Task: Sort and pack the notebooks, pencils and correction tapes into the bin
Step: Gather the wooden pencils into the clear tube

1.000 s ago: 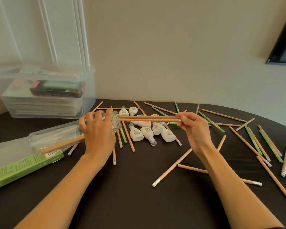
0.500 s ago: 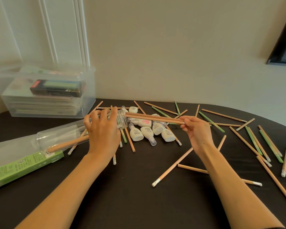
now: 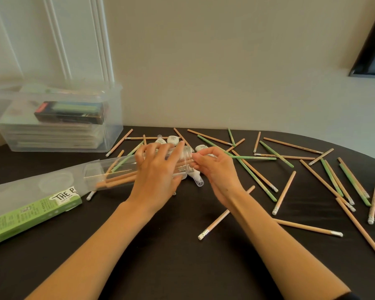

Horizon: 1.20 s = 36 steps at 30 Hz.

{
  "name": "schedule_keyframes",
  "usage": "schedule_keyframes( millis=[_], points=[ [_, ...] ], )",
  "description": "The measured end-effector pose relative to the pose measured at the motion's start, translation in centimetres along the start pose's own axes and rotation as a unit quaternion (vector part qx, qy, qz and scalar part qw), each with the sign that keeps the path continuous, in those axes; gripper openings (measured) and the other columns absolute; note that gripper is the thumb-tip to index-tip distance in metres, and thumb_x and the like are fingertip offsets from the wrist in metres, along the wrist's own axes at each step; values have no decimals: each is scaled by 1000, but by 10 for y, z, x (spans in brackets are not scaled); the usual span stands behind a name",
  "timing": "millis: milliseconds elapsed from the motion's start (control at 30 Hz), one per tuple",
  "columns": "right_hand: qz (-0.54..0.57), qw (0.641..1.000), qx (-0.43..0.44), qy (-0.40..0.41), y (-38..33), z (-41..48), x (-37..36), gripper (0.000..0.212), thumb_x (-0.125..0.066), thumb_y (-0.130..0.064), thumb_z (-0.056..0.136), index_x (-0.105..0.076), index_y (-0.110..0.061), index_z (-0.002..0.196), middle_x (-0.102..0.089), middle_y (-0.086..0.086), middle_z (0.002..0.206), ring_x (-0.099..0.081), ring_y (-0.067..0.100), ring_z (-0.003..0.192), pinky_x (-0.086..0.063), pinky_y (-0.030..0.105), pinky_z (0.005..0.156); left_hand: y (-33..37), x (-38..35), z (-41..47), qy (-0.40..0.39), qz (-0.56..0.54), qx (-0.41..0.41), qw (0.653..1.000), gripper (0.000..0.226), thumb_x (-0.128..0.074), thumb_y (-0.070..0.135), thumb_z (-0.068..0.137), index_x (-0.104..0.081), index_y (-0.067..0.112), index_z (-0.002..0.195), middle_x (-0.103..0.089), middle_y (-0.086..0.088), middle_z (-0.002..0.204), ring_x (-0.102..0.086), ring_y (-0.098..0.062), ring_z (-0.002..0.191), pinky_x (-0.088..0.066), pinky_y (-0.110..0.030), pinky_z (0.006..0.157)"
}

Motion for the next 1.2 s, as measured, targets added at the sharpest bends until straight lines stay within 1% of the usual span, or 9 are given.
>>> schedule_keyframes(
  millis=[133, 300, 400, 500, 700, 867, 967, 1100, 1200],
  points=[
    [-111, 993, 20, -40, -1, -5, -15, 17, -58, -10, 88, -70, -17, 78, -67, -8, 79, -61, 0, 76, -47, 13, 66, -6, 0, 0, -3, -4, 19, 1000, 70, -81, 22, 68, -51, 12, 131, -59, -13, 119, -49, -36, 112, -16, -38, 94],
    [-108, 986, 4, -123, 2, -10, -36, 31, -41, -11, 92, -70, -7, 101, -60, 2, 120, -49, 10, 117, -40, 31, 98, -21, 4, 3, 14, -3, 37, 999, 66, -77, 18, 72, -50, 14, 132, -57, -12, 123, -45, -36, 117, -17, -41, 96],
    [-86, 991, -7, -105, 3, -7, -33, 36, -43, -19, 90, -62, -9, 118, -54, -4, 124, -47, 6, 113, -36, 34, 103, -33, 9, 5, 39, 8, 56, 998, 65, -74, 20, 76, -47, 16, 135, -55, -11, 125, -43, -34, 118, -14, -38, 95],
    [-154, 986, -56, -42, 10, -1, -23, 24, -43, -15, 94, -65, -20, 102, -54, -14, 99, -50, 1, 89, -41, 20, 81, -56, 16, 6, 65, 29, 111, 991, 65, -72, 20, 77, -44, 17, 136, -54, -11, 125, -39, -34, 118, -12, -37, 95],
    [-454, 873, 13, -180, 28, -14, -79, 31, -63, -39, 84, -66, -13, 68, -59, -4, 56, -55, 4, 57, -45, 20, 63, -95, 7, -2, 33, 59, 200, 977, 63, -65, 16, 81, -38, 19, 138, -48, -10, 129, -30, -30, 122, -8, -38, 98],
    [-567, 795, -9, -215, 47, -16, -110, 43, -73, -46, 71, -58, -7, 79, -60, 6, 80, -60, 20, 83, -51, 35, 74, -102, -1, -6, 14, 64, 208, 976, 63, -60, 12, 83, -35, 20, 140, -45, -8, 133, -27, -28, 124, -6, -37, 99],
    [-554, 802, -52, -219, 50, -11, -110, 25, -71, -28, 77, -58, -7, 82, -59, 7, 80, -60, 19, 80, -49, 30, 73, -105, -1, -6, 20, 61, 214, 975, 62, -61, 13, 83, -35, 20, 140, -45, -8, 133, -27, -28, 124, -8, -38, 100],
    [-429, 874, -162, -164, 48, -5, -86, 12, -63, -10, 82, -62, 0, 87, -60, 4, 60, -58, 7, 46, -51, 16, 52, -109, -1, -6, 29, 57, 218, 974, 63, -63, 14, 82, -36, 19, 139, -47, -9, 131, -28, -28, 122, -6, -36, 97],
    [-348, 912, -167, -139, 41, 2, -79, 11, -61, -7, 84, -59, -5, 73, -59, 2, 53, -58, 4, 40, -52, 13, 51, -115, -5, -8, 25, 50, 227, 972, 62, -62, 10, 82, -37, 20, 138, -46, -8, 130, -28, -28, 122, -5, -35, 96]
  ],
)
Point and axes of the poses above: each hand's wrist, its own z-axis towards the middle knuckle, its own x-axis out of the back of the hand, y = z × x, the point moved 10 cm from there along z, towards the middle knuckle
